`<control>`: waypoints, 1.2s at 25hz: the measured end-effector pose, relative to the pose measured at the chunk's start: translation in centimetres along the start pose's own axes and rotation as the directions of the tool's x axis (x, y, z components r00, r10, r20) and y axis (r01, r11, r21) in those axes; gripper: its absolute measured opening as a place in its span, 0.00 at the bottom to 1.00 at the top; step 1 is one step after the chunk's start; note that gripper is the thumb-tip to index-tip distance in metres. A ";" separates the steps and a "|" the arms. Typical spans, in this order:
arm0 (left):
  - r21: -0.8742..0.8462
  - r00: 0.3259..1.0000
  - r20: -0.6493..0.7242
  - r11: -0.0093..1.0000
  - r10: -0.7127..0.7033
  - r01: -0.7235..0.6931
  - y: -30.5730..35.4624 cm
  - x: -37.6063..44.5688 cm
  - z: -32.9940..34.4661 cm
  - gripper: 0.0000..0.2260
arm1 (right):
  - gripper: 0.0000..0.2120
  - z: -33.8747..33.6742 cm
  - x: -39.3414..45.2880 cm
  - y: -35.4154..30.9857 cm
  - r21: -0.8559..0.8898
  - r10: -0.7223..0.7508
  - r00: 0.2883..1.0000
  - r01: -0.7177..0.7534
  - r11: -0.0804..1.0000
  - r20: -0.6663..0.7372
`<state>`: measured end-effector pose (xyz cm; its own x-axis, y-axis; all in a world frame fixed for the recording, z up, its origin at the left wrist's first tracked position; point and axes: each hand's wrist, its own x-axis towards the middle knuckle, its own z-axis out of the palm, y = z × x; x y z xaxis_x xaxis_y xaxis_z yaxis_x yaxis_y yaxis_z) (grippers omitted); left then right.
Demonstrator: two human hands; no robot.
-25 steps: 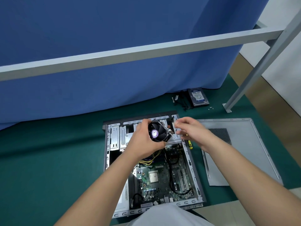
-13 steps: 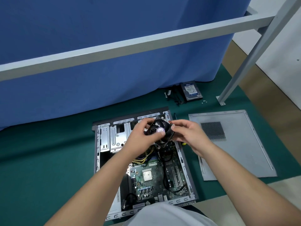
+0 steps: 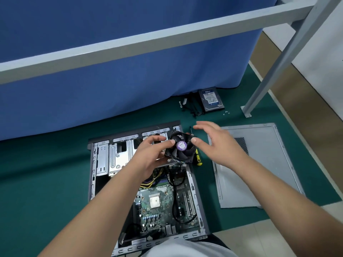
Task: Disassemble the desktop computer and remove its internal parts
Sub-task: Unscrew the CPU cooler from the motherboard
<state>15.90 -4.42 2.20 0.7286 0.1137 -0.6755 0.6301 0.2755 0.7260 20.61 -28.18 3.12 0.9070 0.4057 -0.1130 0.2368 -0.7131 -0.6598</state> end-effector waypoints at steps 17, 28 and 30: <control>0.178 0.977 0.106 0.963 0.185 -0.201 5.9 7.8 5.9 0.12 | 0.34 -5.8 7.7 2.8 -0.282 -0.045 0.996 0.067 0.957 0.082; 0.984 0.920 -0.015 0.167 0.391 -0.055 2.5 14.3 -2.4 0.32 | 0.20 -6.3 23.3 11.3 -0.147 0.507 0.862 -0.504 0.851 -0.024; 0.995 0.842 0.013 0.080 0.539 -0.067 1.5 14.4 -2.4 0.30 | 0.18 -5.7 25.2 12.4 -0.138 0.495 0.866 -0.499 0.855 -0.070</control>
<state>26.71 -0.12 -6.79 0.9568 0.2317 -0.1754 0.2689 -0.9348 0.2320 48.34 -30.05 -3.64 0.9272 -0.0411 -0.3724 -0.2023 -0.8915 -0.4052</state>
